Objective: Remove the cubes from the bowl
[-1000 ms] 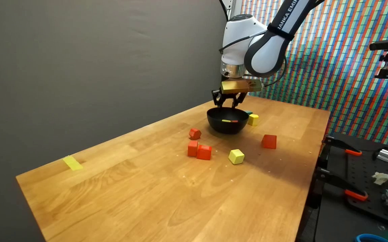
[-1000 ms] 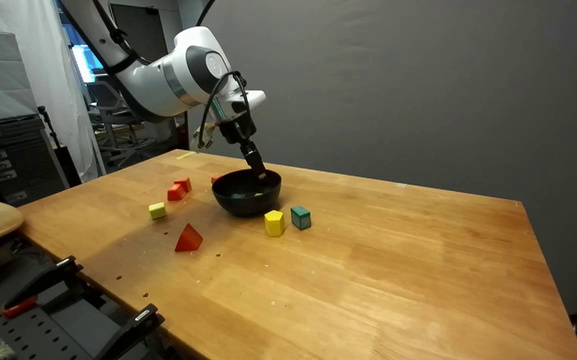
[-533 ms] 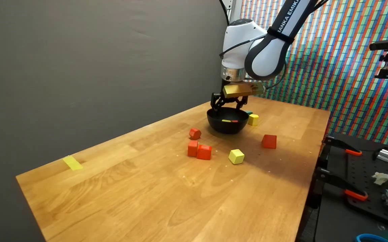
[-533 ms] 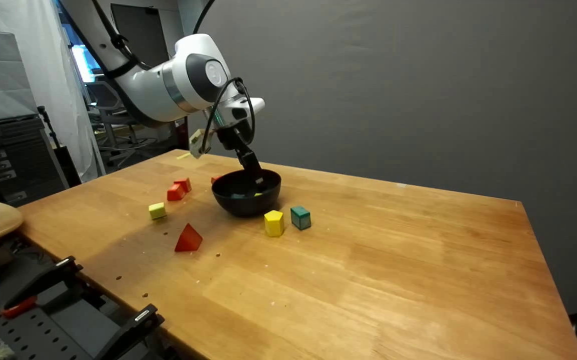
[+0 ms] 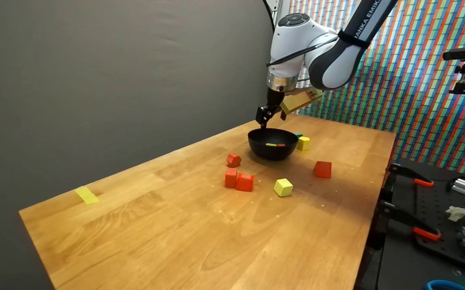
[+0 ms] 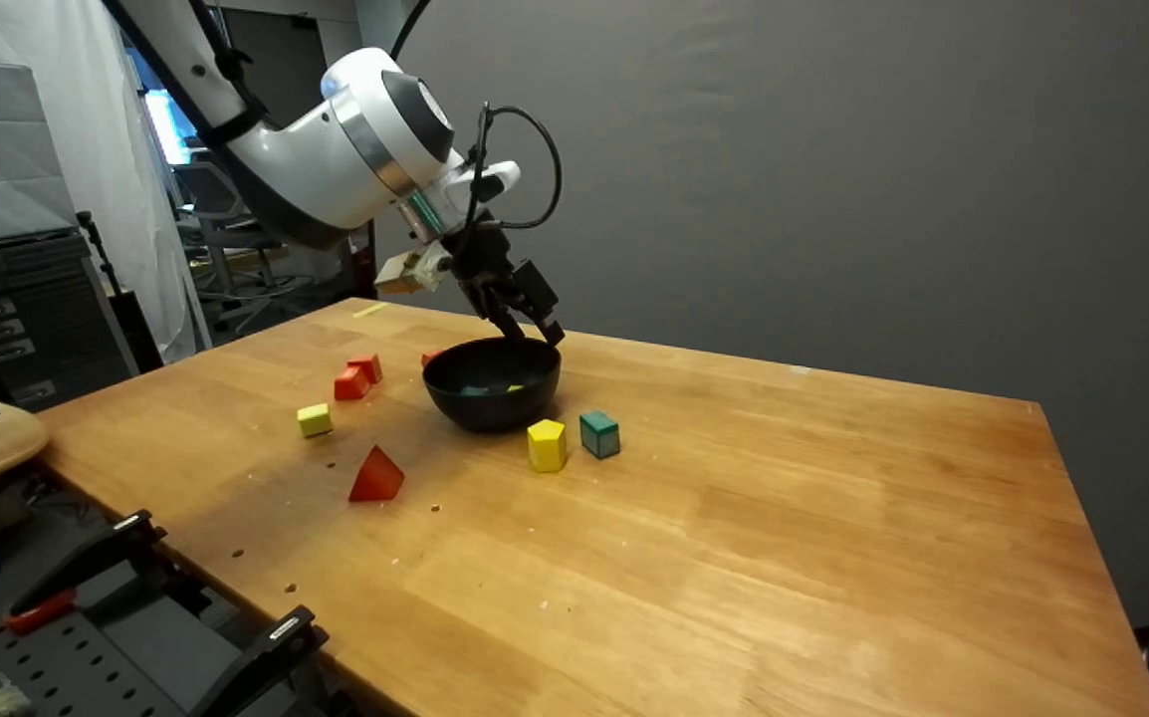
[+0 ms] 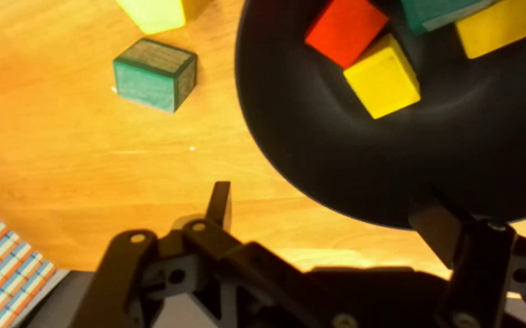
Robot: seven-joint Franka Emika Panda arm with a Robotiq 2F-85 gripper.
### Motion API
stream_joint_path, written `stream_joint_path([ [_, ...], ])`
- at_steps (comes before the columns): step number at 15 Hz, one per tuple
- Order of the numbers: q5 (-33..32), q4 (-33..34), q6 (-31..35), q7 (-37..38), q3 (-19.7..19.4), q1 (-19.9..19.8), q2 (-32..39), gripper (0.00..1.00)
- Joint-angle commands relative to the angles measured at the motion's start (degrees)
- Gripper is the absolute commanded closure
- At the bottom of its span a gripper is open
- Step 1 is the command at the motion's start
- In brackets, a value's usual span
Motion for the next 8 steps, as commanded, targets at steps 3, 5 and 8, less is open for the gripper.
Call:
stream_joint_path([
  [3,-0.5,-5.0,-0.3,-11.9,3.8,-3.4,-3.9,0.0],
  [5,-1.2,-2.6,0.0,-7.8,2.3,-1.7,-0.5,0.0],
  [8,-1.7,-3.2,1.1,-8.6,2.7,-2.1,-0.8,0.0],
])
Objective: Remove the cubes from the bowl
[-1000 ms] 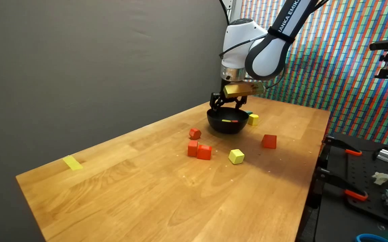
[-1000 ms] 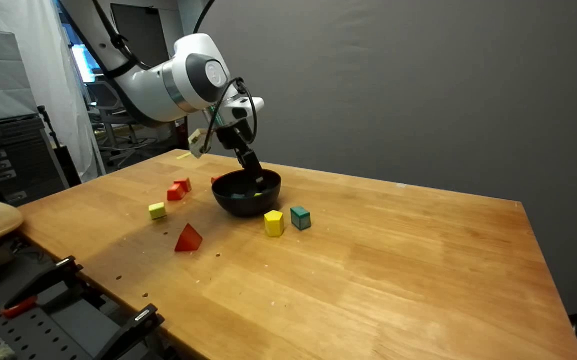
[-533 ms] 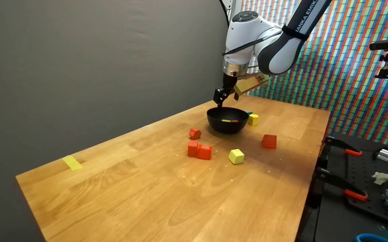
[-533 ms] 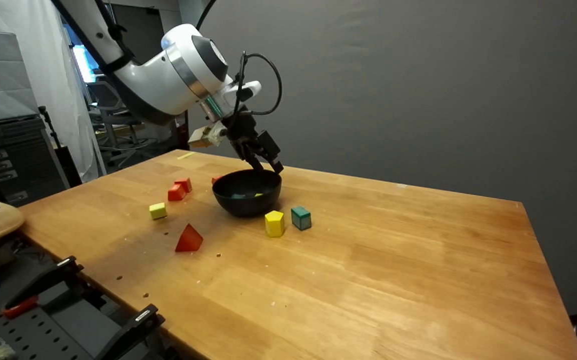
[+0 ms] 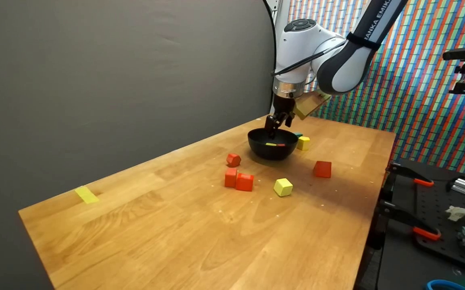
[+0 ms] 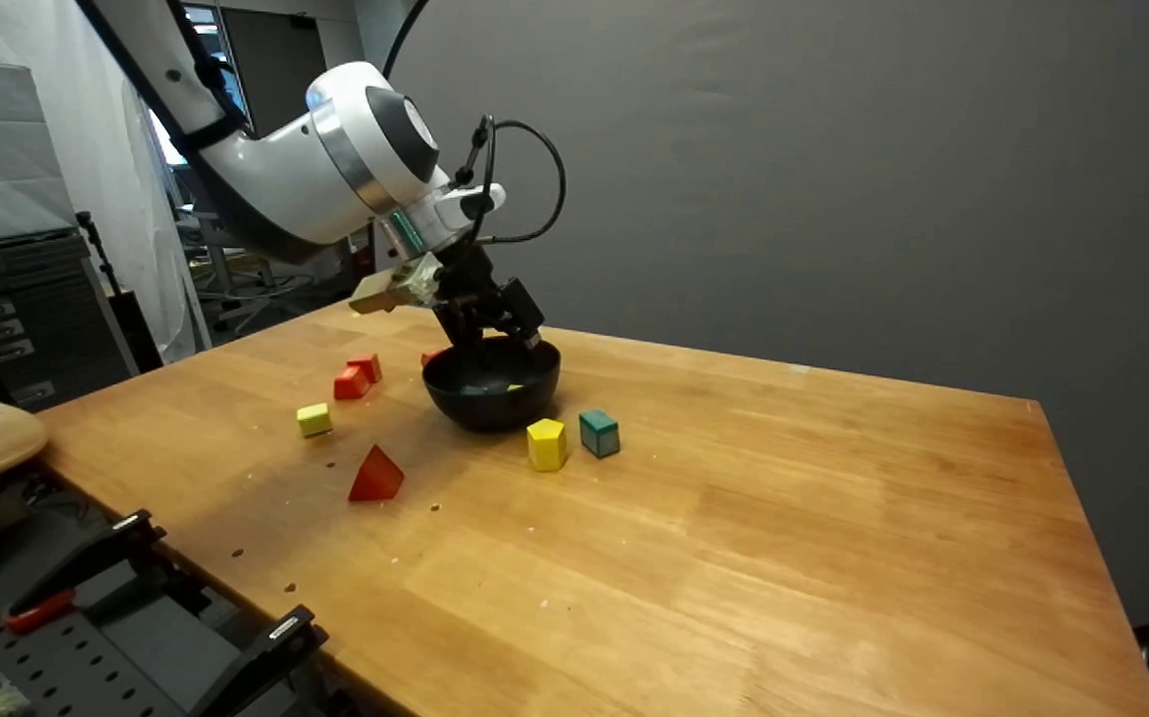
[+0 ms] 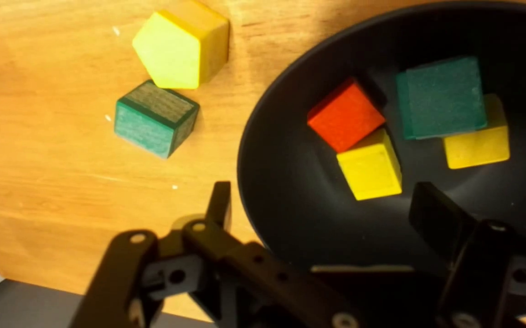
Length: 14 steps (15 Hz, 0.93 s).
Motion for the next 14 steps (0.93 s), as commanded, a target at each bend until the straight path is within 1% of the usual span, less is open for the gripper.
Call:
stream_joint_path([
  [1,-3.7,1.0,0.6,0.6,-1.8,1.6,0.8,0.0],
  [2,-7.0,1.8,-0.4,1.4,-3.4,3.4,1.4,0.0],
  [4,-10.7,1.6,-0.3,-1.2,-3.0,3.7,1.4,0.0],
  [6,-13.4,0.9,2.6,-2.6,-2.2,3.3,1.2,0.0],
  [8,-7.9,-0.9,5.7,-6.7,2.5,-0.6,0.6,0.0],
  [9,1.0,-2.6,3.4,-11.4,8.1,-4.8,-0.2,0.0],
  [10,-6.7,-0.5,2.7,-4.5,2.3,0.6,1.1,0.0],
  [11,-2.9,-1.1,2.7,-7.4,5.0,-1.4,1.1,0.0],
  [12,-1.2,-1.5,2.7,-8.6,6.5,-2.7,1.1,0.0],
  [13,-3.8,-0.7,4.1,-9.8,5.5,-2.7,2.5,0.0],
  [14,-2.6,1.1,2.6,-11.9,6.8,-4.2,4.7,0.0],
])
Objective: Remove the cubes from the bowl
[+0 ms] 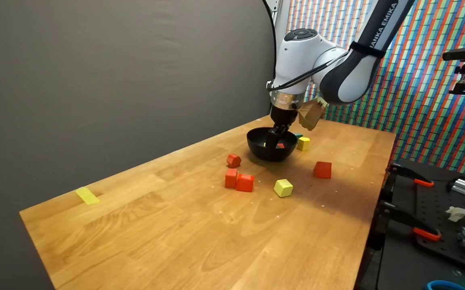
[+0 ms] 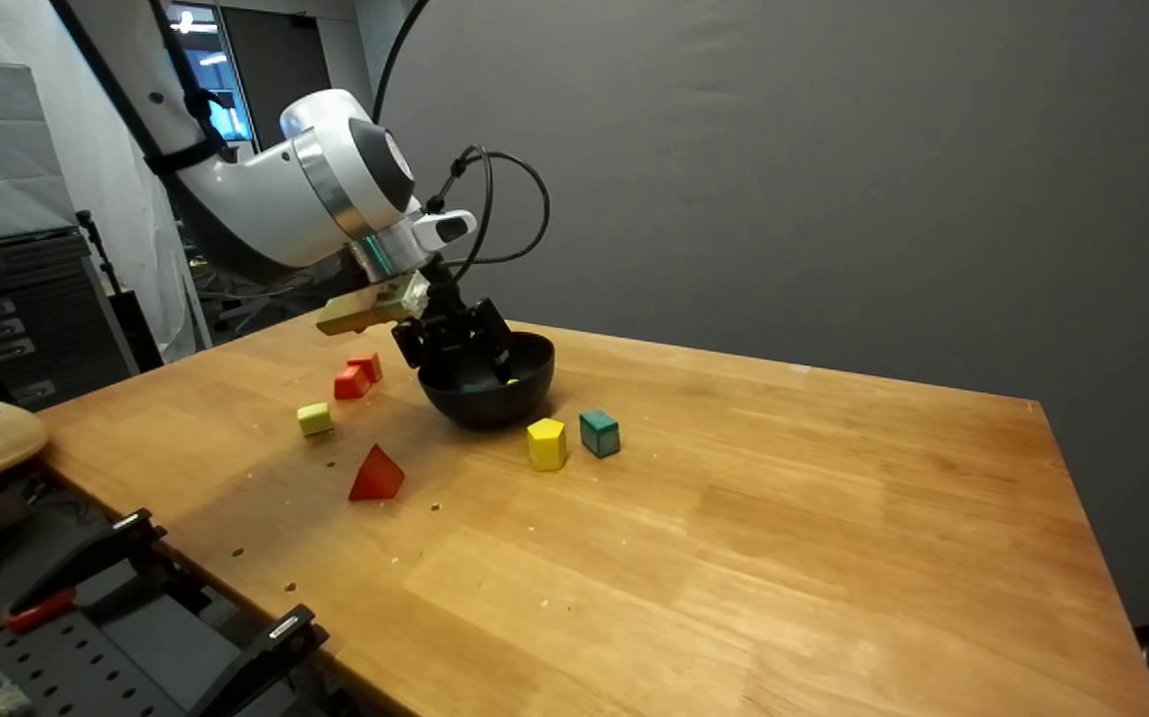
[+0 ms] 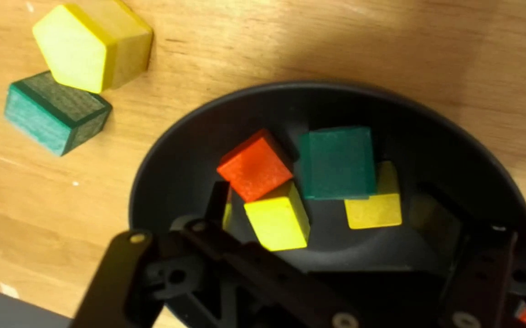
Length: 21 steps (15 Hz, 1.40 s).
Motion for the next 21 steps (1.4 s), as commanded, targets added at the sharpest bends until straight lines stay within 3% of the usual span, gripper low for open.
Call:
stream_joint_path([
  [1,-1.2,3.6,0.1,-3.4,-0.3,-1.3,4.6,0.0],
  [4,-0.6,7.6,-1.3,-5.5,-0.7,-2.1,7.5,0.0],
  [8,4.3,11.4,-3.4,-10.9,2.9,-7.0,9.8,0.0],
  [9,6.9,11.9,-4.5,-13.1,5.0,-9.1,10.1,0.18],
  [14,21.9,13.9,-11.7,-24.0,9.8,-13.2,10.9,0.58],
  [17,26.5,15.8,-16.4,-26.3,10.4,-13.5,11.2,0.8],
  [21,26.8,16.6,-22.4,-26.3,9.9,-12.2,10.8,0.81],
])
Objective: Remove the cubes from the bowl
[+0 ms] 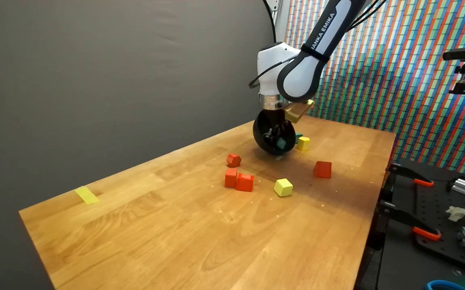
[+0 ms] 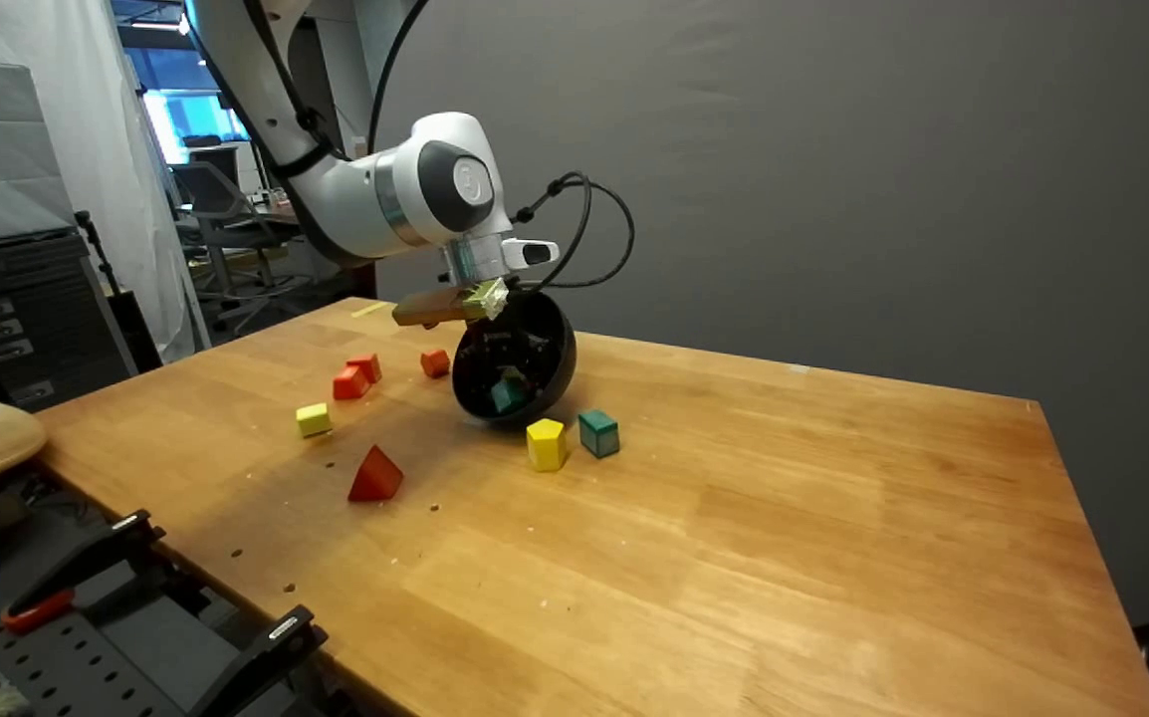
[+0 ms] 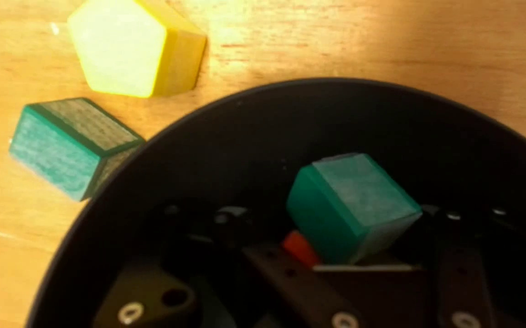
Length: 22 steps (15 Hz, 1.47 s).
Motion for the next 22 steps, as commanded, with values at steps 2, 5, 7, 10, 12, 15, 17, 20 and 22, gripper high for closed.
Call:
stream_joint_path([
  [2,0.1,0.6,-7.4,-1.1,0.2,1.2,0.5,0.9],
  [5,-2.3,-0.8,-11.0,-0.6,0.0,2.8,-1.3,0.85],
  [7,-4.4,-1.6,-12.3,0.0,-0.2,4.0,-2.8,0.83],
  [10,-7.9,-2.3,-13.2,1.1,-0.7,5.4,-4.9,0.84],
  [12,-10.1,-2.6,-13.5,1.9,-0.9,5.9,-5.9,0.84],
  [15,-12.6,-3.7,-13.8,3.4,-1.0,5.9,-7.8,0.84],
  [17,-13.6,-4.5,-14.2,4.5,-1.0,5.6,-9.2,0.84],
  [20,-15.3,-6.3,-14.0,6.9,-1.4,5.2,-11.8,0.84],
  [22,-16.4,-8.8,-12.8,9.6,-1.9,4.7,-14.9,0.84],
])
